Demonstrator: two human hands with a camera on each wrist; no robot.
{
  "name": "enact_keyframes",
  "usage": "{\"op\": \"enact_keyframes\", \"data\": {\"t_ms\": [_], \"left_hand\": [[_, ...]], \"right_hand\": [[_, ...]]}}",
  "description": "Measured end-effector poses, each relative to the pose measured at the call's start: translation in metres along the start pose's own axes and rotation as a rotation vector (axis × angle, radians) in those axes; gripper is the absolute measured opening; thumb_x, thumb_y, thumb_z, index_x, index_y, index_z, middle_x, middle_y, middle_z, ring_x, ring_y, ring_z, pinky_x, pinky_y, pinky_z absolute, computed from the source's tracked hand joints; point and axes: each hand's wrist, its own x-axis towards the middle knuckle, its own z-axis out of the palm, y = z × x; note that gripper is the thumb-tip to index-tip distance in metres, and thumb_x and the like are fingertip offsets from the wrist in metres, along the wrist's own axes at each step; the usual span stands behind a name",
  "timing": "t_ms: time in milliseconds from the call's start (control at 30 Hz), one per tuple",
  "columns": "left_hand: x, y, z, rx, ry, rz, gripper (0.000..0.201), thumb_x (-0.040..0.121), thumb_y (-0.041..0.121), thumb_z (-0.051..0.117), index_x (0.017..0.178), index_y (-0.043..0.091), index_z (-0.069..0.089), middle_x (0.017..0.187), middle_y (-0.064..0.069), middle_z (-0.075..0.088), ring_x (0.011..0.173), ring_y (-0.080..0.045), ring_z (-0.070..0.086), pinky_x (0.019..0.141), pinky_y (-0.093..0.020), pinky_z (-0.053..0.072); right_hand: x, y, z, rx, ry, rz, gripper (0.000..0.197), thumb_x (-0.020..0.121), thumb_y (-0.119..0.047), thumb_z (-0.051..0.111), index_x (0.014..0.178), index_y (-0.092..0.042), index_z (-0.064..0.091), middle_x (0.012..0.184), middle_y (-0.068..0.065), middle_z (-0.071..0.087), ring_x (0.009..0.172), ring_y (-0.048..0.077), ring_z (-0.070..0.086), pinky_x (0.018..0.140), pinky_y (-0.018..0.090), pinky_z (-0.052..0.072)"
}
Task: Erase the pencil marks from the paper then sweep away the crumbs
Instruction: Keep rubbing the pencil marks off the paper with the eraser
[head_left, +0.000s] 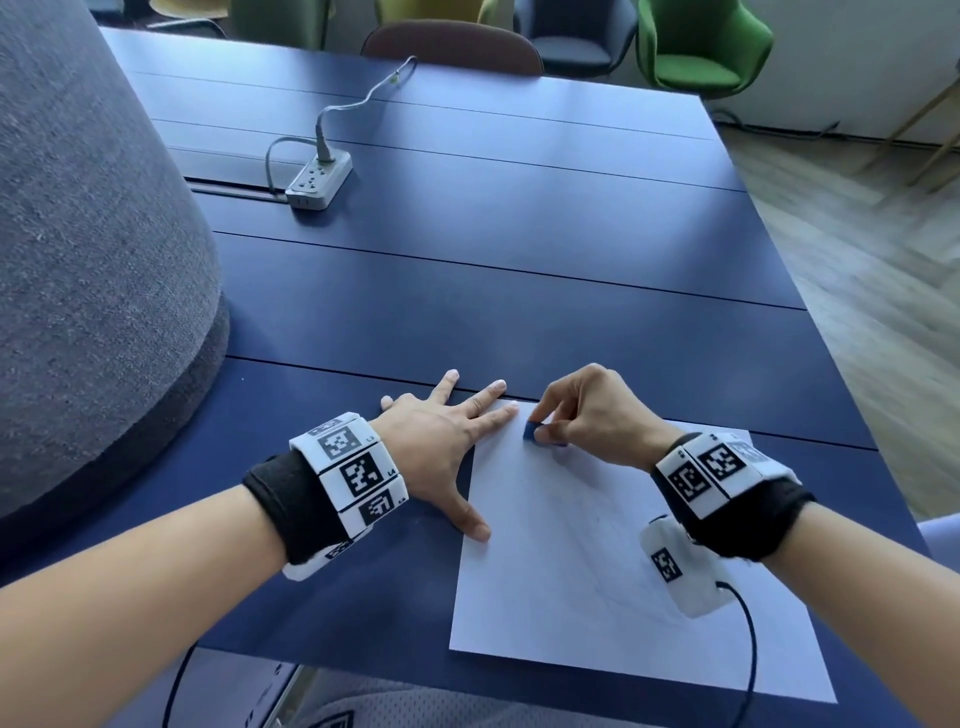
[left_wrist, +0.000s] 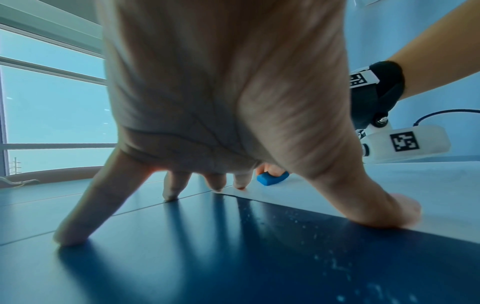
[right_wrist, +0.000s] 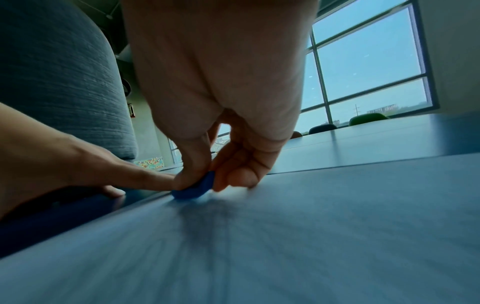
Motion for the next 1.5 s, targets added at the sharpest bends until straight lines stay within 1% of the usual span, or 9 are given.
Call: {"op": "enact_keyframes", "data": {"t_ms": [300,433,600,733,900,1067,1200,1367,1500], "left_hand": [[-0.001,0.0,0.0,-0.005,-0.003,-0.003,0.135,0.054,0.084,0.069,0.151,0.043,-0.014,0.155,0.026,-0.027,0.148,-0.028,-0.021,0.104,-0.066,0.032],[-0.001,0.002,0.0,0.008,-0.006,-0.009,0.135,0.055,0.083,0.069,0.151,0.042,-0.016,0.154,0.026,-0.029,0.148,-0.029,-0.021,0.104,-0.065,0.033],[0.0,0.0,0.0,0.006,-0.011,-0.006,0.135,0.053,0.085,0.068,0.151,0.043,-0.015,0.154,0.026,-0.029,0.148,-0.029,-0.02,0.104,-0.065,0.033],[0.0,0.002,0.0,0.02,-0.003,-0.011,0.135,0.054,0.084,0.069,0.152,0.043,-0.015,0.155,0.025,-0.028,0.148,-0.03,-0.02,0.103,-0.064,0.035],[0.0,0.001,-0.001,0.007,-0.012,-0.009,0.135,0.053,0.084,0.069,0.151,0.044,-0.015,0.154,0.026,-0.029,0.148,-0.029,-0.02,0.104,-0.064,0.034],[0.0,0.002,-0.001,0.026,-0.008,-0.013,0.135,0.055,0.083,0.069,0.151,0.043,-0.016,0.155,0.025,-0.028,0.148,-0.03,-0.019,0.104,-0.064,0.034],[0.001,0.0,-0.001,0.021,-0.017,-0.008,0.135,0.054,0.085,0.068,0.151,0.043,-0.017,0.154,0.025,-0.029,0.148,-0.03,-0.02,0.105,-0.064,0.033],[0.002,0.001,-0.001,0.04,-0.013,-0.014,0.136,0.053,0.085,0.068,0.151,0.043,-0.016,0.155,0.025,-0.029,0.148,-0.031,-0.018,0.104,-0.064,0.035],[0.001,0.003,-0.003,0.051,-0.014,-0.015,0.136,0.054,0.085,0.068,0.151,0.043,-0.017,0.156,0.023,-0.028,0.148,-0.031,-0.017,0.104,-0.059,0.035]], "right_hand": [[-0.002,-0.007,0.004,-0.004,-0.032,-0.023,0.011,0.072,-0.007,0.078,0.077,-0.016,0.077,0.061,0.001,0.067,0.053,0.007,0.055,0.057,0.021,0.047],[-0.022,-0.008,0.011,-0.051,-0.263,-0.037,0.014,0.072,-0.004,0.079,0.078,-0.016,0.077,0.064,0.001,0.068,0.053,0.005,0.054,0.057,0.021,0.048],[-0.015,-0.005,0.01,0.004,-0.034,-0.022,0.012,0.074,-0.007,0.077,0.076,-0.019,0.077,0.054,-0.009,0.061,0.048,0.0,0.051,0.052,0.015,0.04],[-0.03,-0.008,0.015,-0.034,-0.293,-0.047,0.013,0.073,-0.004,0.077,0.079,-0.016,0.077,0.064,0.0,0.066,0.054,0.004,0.053,0.055,0.017,0.043],[-0.017,-0.007,0.008,-0.039,-0.022,-0.023,0.012,0.074,-0.008,0.077,0.076,-0.02,0.077,0.057,-0.007,0.062,0.049,0.002,0.051,0.053,0.016,0.041],[-0.036,-0.011,0.014,-0.069,-0.31,-0.061,0.012,0.074,-0.005,0.077,0.079,-0.016,0.076,0.063,-0.004,0.063,0.054,0.005,0.05,0.054,0.017,0.041],[-0.026,-0.01,0.014,-0.046,-0.097,-0.07,0.014,0.074,-0.005,0.077,0.074,-0.018,0.076,0.051,-0.009,0.058,0.046,0.001,0.049,0.049,0.012,0.037],[-0.047,-0.01,0.02,-0.041,-0.358,-0.095,0.013,0.074,-0.004,0.076,0.081,-0.015,0.077,0.066,0.0,0.065,0.056,0.008,0.051,0.055,0.021,0.042],[-0.036,-0.007,0.018,0.001,-0.112,-0.067,0.008,0.075,-0.008,0.077,0.078,-0.015,0.076,0.055,-0.006,0.058,0.048,0.004,0.048,0.05,0.019,0.039]]}}
